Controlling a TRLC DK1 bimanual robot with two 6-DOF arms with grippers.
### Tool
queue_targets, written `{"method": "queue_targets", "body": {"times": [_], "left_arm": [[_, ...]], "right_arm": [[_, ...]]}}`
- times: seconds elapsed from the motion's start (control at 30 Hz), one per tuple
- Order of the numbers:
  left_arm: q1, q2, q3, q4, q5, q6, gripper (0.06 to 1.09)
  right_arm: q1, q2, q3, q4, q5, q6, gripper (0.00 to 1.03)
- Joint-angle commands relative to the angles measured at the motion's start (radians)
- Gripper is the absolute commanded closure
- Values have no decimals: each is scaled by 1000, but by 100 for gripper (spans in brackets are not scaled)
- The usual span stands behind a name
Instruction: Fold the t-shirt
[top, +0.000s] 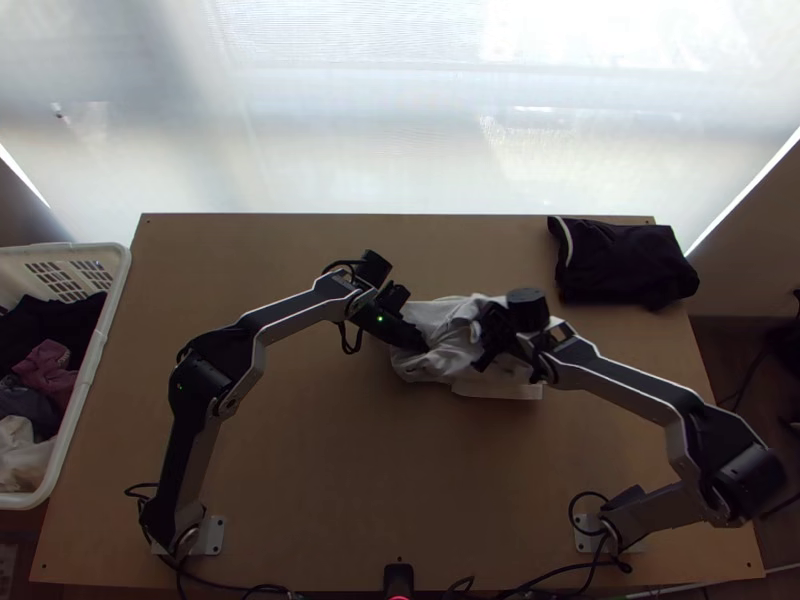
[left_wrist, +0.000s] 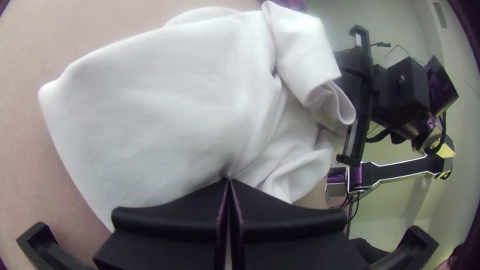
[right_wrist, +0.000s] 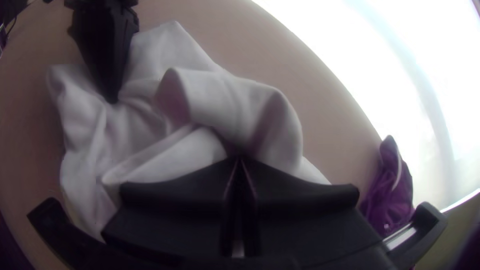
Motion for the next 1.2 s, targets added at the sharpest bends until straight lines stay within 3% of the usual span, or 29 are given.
{"method": "queue_targets", "body": {"times": [0.0, 0.3, 0.4, 0.53, 0.73, 1.17], "left_arm": [[-8, 6, 1, -1, -12, 5, 105], [-13, 15, 21, -3, -19, 5, 105], [-14, 15, 23, -7, -19, 5, 105], [-16, 15, 21, -9, -19, 10, 105], [-11, 15, 18, -13, -19, 22, 105], [-2, -17, -6, -18, -19, 31, 105]], "right_arm": [[-129, -167, -65, -85, -8, -44, 100], [-370, -394, -186, -212, -41, -132, 100], [-391, -481, -160, -283, -57, -121, 100], [-243, -529, -77, -378, -57, -13, 100], [-40, -437, -19, -352, -55, 100, 100], [190, -245, 66, -241, -54, 146, 100]]}}
